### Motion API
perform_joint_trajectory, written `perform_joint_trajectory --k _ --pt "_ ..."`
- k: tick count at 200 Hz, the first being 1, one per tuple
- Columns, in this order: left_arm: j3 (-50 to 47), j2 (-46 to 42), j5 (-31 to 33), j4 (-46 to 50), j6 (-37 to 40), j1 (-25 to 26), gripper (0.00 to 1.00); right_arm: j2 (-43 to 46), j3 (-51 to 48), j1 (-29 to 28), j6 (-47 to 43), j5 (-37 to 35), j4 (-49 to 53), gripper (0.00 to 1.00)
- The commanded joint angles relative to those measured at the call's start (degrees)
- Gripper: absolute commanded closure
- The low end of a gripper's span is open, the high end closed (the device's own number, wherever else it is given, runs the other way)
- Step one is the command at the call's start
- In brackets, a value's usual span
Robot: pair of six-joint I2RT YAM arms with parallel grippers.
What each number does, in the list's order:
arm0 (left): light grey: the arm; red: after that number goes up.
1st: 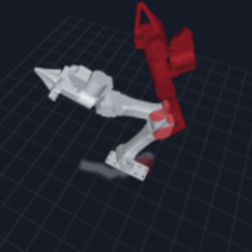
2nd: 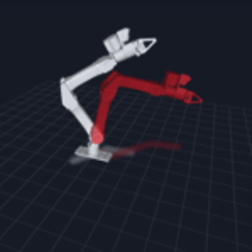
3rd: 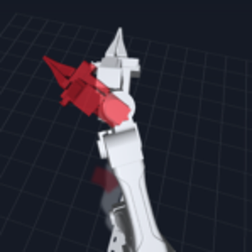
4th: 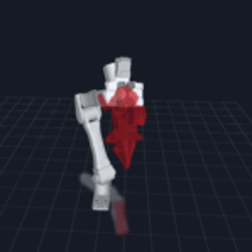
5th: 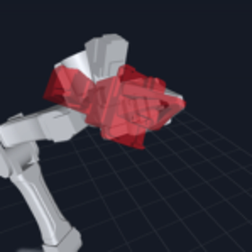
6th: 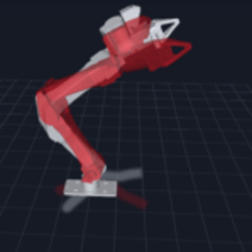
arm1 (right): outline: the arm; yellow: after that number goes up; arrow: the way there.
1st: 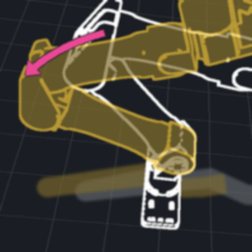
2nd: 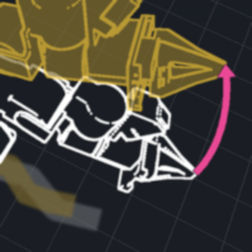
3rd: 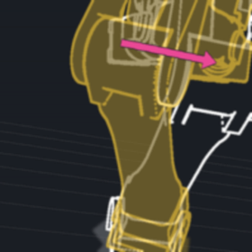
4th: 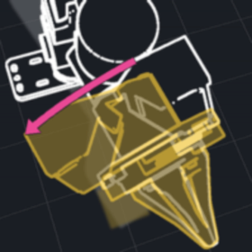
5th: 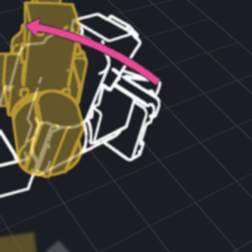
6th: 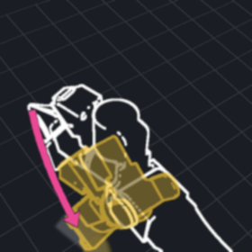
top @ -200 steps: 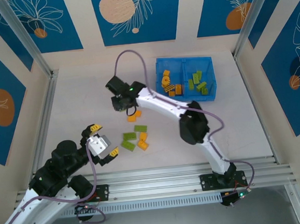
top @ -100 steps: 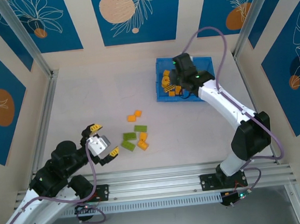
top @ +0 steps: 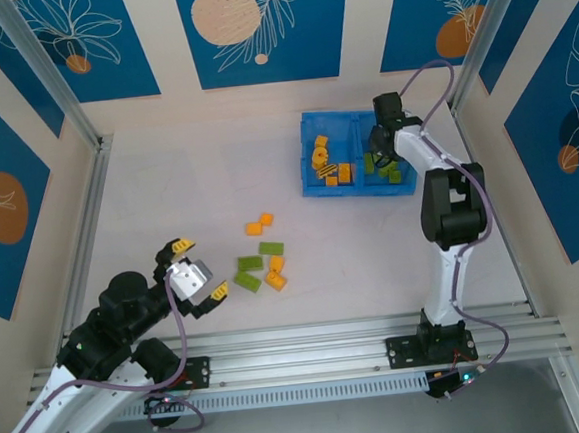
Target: Sort the legos into containers by color
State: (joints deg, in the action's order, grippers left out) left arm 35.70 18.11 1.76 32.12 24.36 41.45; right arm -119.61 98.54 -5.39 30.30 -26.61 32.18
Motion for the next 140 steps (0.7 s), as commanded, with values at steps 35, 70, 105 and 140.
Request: perform_joint_trajectory --k 35,70,105,140 --pt "-0.9 0.8 2.9 -2.0 -1.3 -0.8 0.0 4.5 4.9 -0.4 1.9 3.6 5.8 0.44" --pt "3.1 7.5 19.8 -3.0 -18.6 -0.8 0.0 18.4 -5.0 -3.2 1.7 10.4 3.6 0.44" --pt "13.4 24.0 27.2 5.3 -36.7 -0.9 0.0 34.8 -16.1 -9.4 -1.9 22.8 3.7 0.41" --pt "15.8 40.5 18.4 -1.8 -42.5 -1.9 0.01 48.4 -24.9 -16.7 -3.3 35.8 7.3 0.3"
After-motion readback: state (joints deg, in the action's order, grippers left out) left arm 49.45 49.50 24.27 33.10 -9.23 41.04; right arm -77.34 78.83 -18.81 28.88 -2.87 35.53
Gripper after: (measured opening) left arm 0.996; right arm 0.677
